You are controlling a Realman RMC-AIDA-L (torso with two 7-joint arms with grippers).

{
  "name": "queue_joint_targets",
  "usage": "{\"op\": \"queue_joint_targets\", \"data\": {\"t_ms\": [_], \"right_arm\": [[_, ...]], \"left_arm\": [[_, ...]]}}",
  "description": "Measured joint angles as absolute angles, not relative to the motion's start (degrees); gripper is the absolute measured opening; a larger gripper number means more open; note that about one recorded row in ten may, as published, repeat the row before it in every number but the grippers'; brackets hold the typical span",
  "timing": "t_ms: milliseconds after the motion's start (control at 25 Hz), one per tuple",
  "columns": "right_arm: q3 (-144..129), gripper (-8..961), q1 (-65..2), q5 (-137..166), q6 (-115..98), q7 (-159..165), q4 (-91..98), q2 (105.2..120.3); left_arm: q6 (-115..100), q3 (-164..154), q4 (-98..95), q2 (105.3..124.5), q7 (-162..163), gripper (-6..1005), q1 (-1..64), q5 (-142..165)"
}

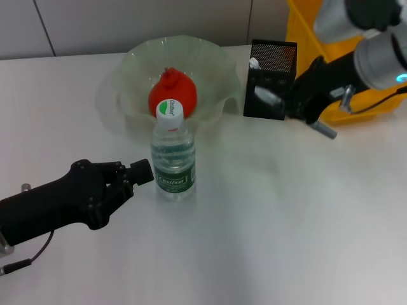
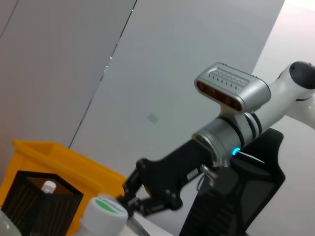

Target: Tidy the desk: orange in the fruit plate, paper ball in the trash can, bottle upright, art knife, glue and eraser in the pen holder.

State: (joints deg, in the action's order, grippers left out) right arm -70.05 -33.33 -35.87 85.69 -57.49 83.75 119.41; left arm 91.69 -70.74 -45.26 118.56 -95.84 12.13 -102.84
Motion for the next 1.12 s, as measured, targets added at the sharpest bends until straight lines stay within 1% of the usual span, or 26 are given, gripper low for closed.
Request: {"op": "queue_joint_targets", "data": {"t_ms": [160,600,1120], "right_arm": [[-66.3,144,-32.4,-38.6,84.1,-59.4,84.9,119.41],[-60.4,139,-32.9,-39.8,82.7,-61.8,85.8,119.18],[-51.1,140,-35.4,-48.9,76.9,-70.1,80.1,118.91]], "left_arm": [[92.3,-70.4,-45.3,118.56,-95.6,1,12.1,-102.9],[93.0,-65.7,-45.4,118.52,-95.9,1,11.6,-103.2],[97.9,-58.4,-48.9,117.24,-97.6,1,13.4,-102.7]]}}
